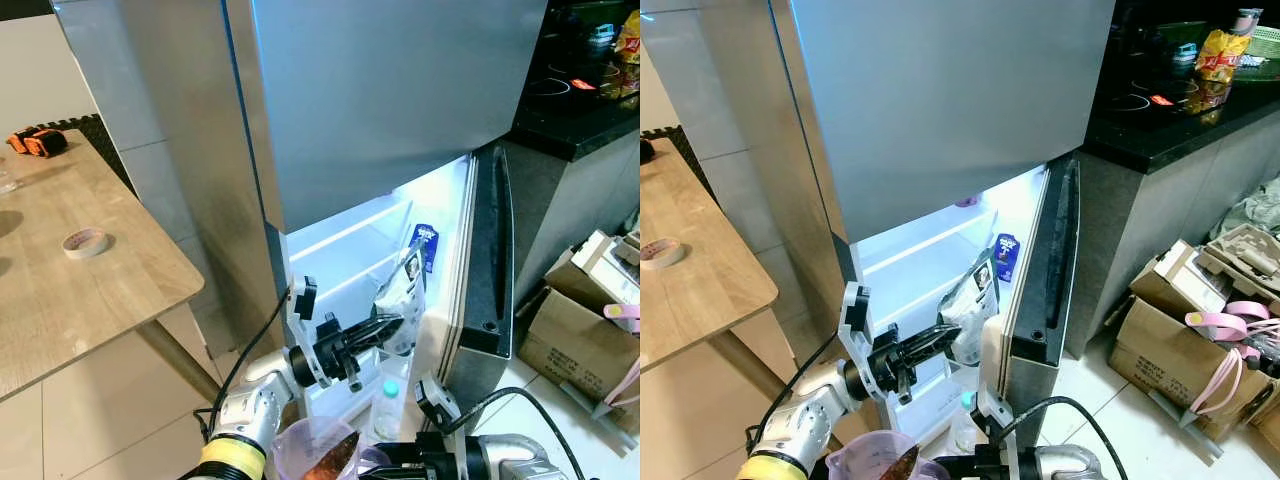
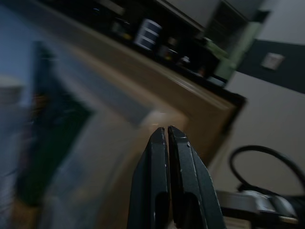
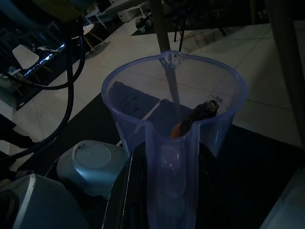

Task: Restocking fridge

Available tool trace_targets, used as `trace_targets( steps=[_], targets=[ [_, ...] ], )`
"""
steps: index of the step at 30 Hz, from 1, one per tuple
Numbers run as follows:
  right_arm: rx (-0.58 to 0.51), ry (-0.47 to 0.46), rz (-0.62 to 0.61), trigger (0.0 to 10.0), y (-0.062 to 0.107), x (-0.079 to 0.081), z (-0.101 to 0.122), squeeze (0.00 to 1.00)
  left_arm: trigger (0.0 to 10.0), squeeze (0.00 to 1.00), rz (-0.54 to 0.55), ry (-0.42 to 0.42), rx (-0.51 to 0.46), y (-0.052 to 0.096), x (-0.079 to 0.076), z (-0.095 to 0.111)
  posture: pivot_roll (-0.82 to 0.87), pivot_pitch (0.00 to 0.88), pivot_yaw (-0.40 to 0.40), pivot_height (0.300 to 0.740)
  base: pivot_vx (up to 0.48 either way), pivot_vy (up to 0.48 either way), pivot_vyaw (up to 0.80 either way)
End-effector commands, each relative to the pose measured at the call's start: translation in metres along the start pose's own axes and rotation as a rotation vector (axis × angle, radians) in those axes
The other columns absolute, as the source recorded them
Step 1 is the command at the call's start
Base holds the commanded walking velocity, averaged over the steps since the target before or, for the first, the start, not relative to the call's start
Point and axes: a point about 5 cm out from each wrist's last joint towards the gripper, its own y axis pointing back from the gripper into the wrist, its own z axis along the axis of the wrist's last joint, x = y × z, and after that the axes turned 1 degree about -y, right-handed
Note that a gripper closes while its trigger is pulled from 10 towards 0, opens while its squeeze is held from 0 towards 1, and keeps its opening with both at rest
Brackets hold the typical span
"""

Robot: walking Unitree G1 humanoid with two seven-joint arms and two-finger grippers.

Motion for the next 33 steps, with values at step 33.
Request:
trace_targets(
  steps=[33],
  targets=[
    [-0.155, 0.138, -0.373, 10.0, 0.018, -0.037, 0.025, 0.00, 10.0, 0.00, 1.130, 0.196, -0.034, 0.190, 0.032, -0.056, -0.08, 0.000, 0.018, 0.740, 0.000, 0.000, 0.00]
  ],
)
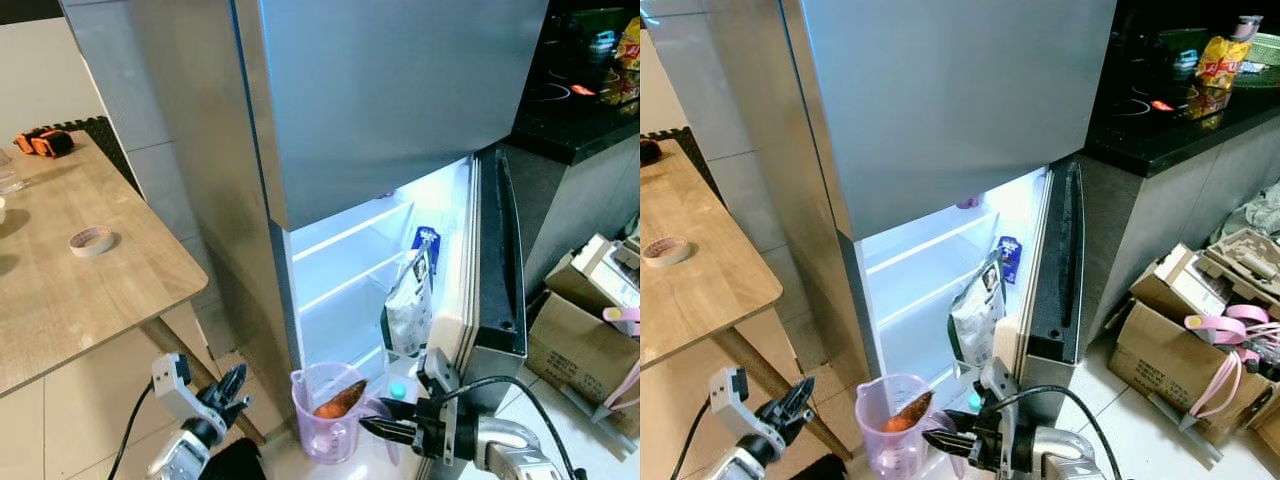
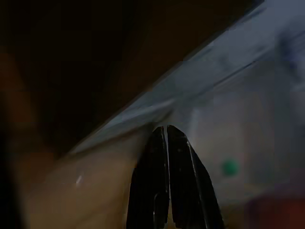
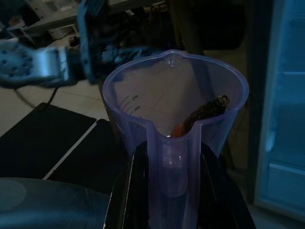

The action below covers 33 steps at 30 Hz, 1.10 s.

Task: Restocking fridge

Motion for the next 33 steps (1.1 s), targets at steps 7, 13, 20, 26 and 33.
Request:
trace_targets(
  steps=[7, 13, 20, 26, 33],
  targets=[
    [-0.057, 0.009, -0.028, 10.0, 0.024, -0.014, 0.014, 0.00, 10.0, 0.00, 0.141, 0.017, 0.129, 0.026, 0.018, -0.035, -0.08, 0.000, 0.018, 0.740, 0.000, 0.000, 0.00],
    [-0.054, -0.014, 0.103, 10.0, 0.018, -0.001, 0.014, 0.00, 10.0, 0.00, 0.180, 0.027, 0.186, 0.035, 0.020, -0.050, -0.08, 0.000, 0.017, 0.740, 0.000, 0.000, 0.00],
    [-0.037, -0.040, 0.255, 10.0, 0.006, 0.018, 0.011, 0.00, 10.0, 0.00, 0.248, -0.015, 0.283, 0.037, 0.020, -0.063, -0.09, 0.000, 0.018, 0.740, 0.000, 0.000, 0.00],
    [-0.013, -0.046, 0.277, 10.0, -0.002, 0.024, 0.004, 0.00, 10.0, 0.00, 0.325, -0.083, 0.356, 0.043, 0.024, -0.071, -0.09, 0.000, 0.020, 0.740, 0.000, 0.000, 0.00],
    [-0.012, -0.057, 0.280, 10.0, -0.004, 0.026, 0.004, 0.00, 10.0, 0.00, 0.337, -0.117, 0.384, 0.046, 0.025, -0.075, -0.08, 0.000, 0.019, 0.740, -0.177, 0.000, 0.00]
  ],
)
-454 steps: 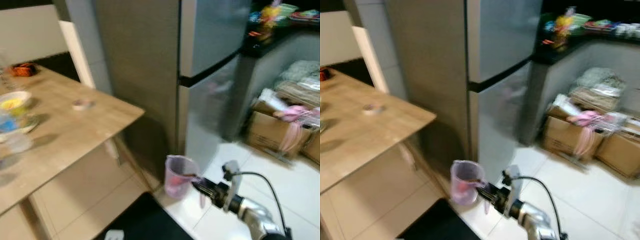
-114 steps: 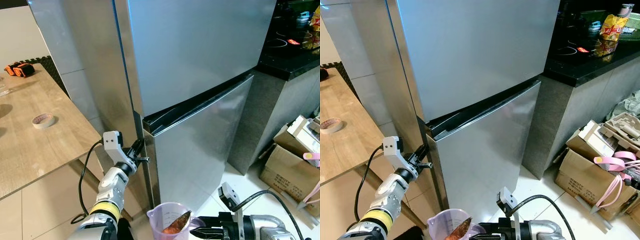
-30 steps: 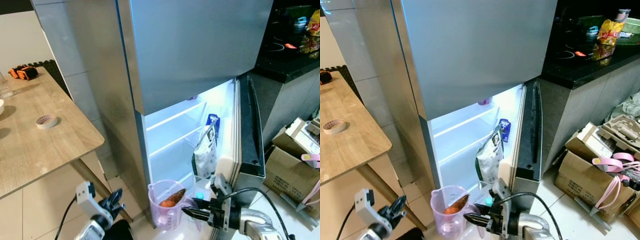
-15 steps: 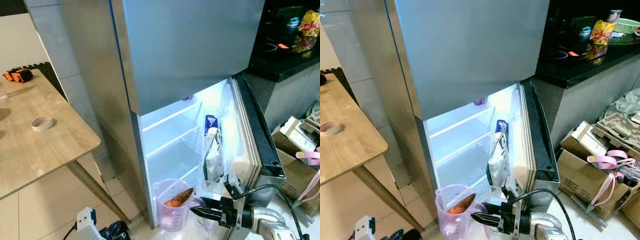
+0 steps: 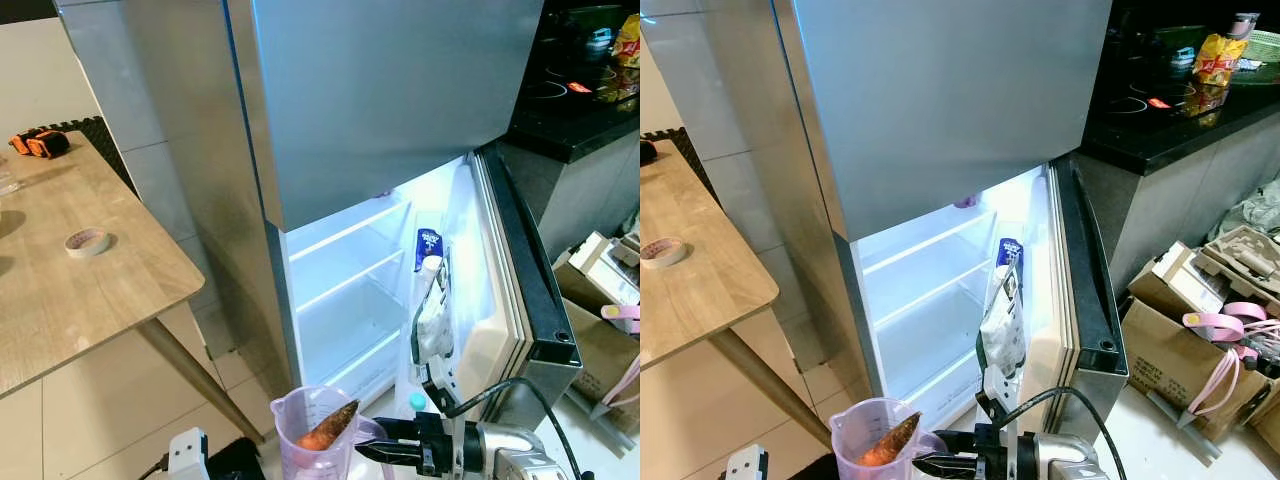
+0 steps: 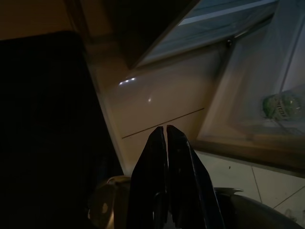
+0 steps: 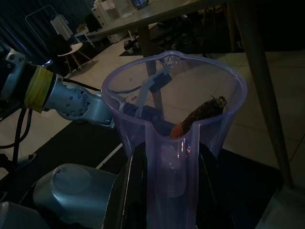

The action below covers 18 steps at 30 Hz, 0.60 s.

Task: Restocking fridge

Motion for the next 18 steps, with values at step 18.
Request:
trace_targets(
  steps=[18],
  targets=[
    [-0.008, 0.010, -0.026, 10.0, -0.006, 0.000, 0.001, 0.00, 10.0, 0.00, -0.013, -0.044, 0.024, -0.004, -0.010, -0.006, -0.09, 0.000, 0.018, 0.740, -0.341, 0.000, 0.00]
  ],
)
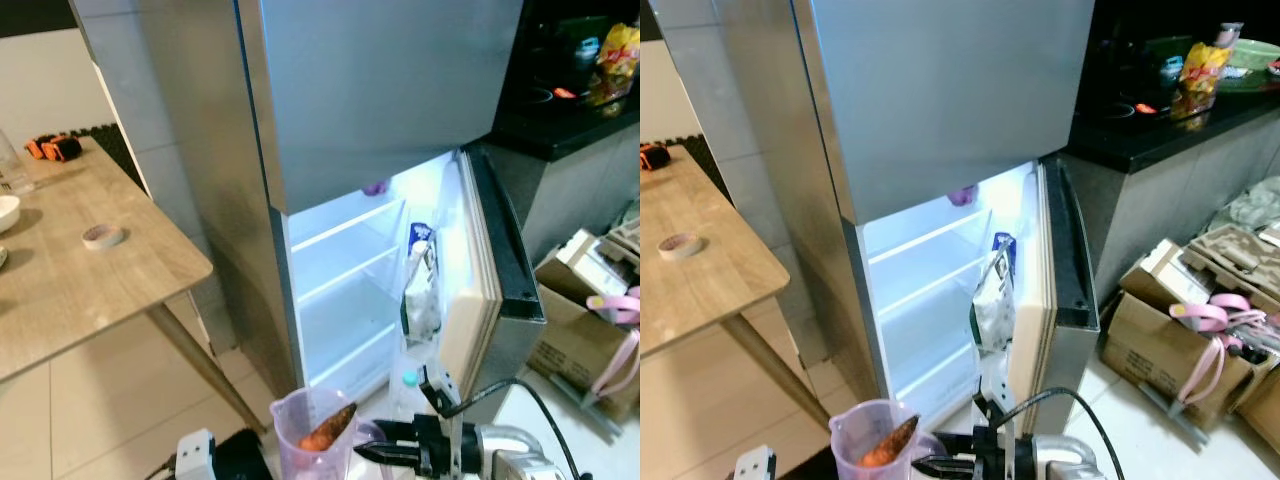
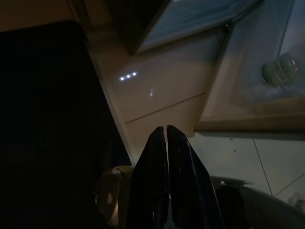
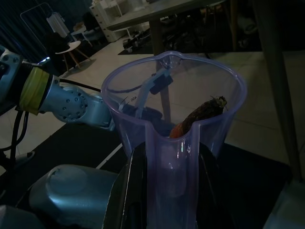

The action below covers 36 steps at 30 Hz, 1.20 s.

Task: Restocking fridge

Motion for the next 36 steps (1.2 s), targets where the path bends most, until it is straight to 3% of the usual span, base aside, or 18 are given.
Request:
trace_targets(
  steps=[1, 7, 15, 21, 25, 36],
  targets=[
    [-0.010, 0.018, -0.013, 10.0, -0.002, -0.001, 0.003, 0.00, 10.0, 0.00, -0.005, -0.009, 0.008, -0.001, -0.003, -0.002, -0.09, 0.000, 0.018, 0.740, -0.356, 0.000, 0.00],
    [-0.017, 0.019, -0.032, 10.0, -0.003, -0.003, 0.004, 0.00, 10.0, 0.00, -0.017, -0.015, -0.009, -0.004, -0.008, 0.002, -0.09, 0.000, 0.018, 0.740, -0.353, 0.000, 0.00],
    [-0.017, 0.027, -0.045, 10.0, -0.002, -0.004, 0.005, 0.00, 10.0, 0.00, -0.044, 0.019, -0.039, -0.005, -0.009, 0.007, -0.09, 0.000, 0.018, 0.740, 0.000, 0.000, 0.00],
    [-0.016, 0.033, -0.044, 10.0, -0.005, -0.005, 0.006, 0.00, 10.0, 0.00, -0.056, -0.040, -0.008, -0.004, -0.010, 0.004, -0.09, 0.000, 0.016, 0.740, 0.000, -0.223, 0.00],
    [-0.017, 0.038, -0.043, 10.0, -0.007, -0.005, 0.007, 0.00, 10.0, 0.00, -0.044, -0.027, -0.008, -0.004, -0.010, 0.003, -0.09, 0.000, 0.016, 0.740, 0.000, -0.446, 0.00],
    [-0.067, 0.069, -0.044, 10.0, -0.011, -0.005, 0.019, 0.00, 10.0, 0.00, -0.018, -0.016, -0.003, -0.002, -0.007, -0.002, -0.09, 0.000, 0.013, 0.740, 0.000, 0.000, 0.00]
  ],
)
